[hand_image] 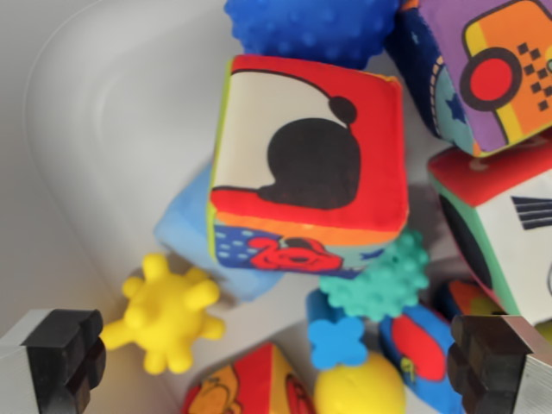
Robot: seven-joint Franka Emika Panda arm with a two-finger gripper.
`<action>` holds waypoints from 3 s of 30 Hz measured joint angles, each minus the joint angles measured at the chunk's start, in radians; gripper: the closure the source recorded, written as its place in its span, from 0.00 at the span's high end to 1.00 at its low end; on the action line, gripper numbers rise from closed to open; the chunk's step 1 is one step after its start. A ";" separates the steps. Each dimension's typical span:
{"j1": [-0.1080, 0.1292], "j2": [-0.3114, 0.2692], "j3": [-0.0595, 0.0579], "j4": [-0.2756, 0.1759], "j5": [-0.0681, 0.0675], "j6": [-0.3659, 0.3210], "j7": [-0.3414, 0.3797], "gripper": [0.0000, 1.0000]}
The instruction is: Pick an object from the bin
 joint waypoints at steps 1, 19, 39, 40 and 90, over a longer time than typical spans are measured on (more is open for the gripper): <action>0.000 0.008 0.000 -0.002 0.000 0.009 0.000 1.00; 0.002 0.120 -0.003 -0.018 -0.001 0.138 0.002 1.00; 0.005 0.164 -0.007 -0.019 -0.003 0.184 0.002 0.00; 0.005 0.164 -0.007 -0.019 -0.003 0.184 0.002 0.00; 0.005 0.093 -0.007 -0.018 -0.003 0.118 0.002 0.00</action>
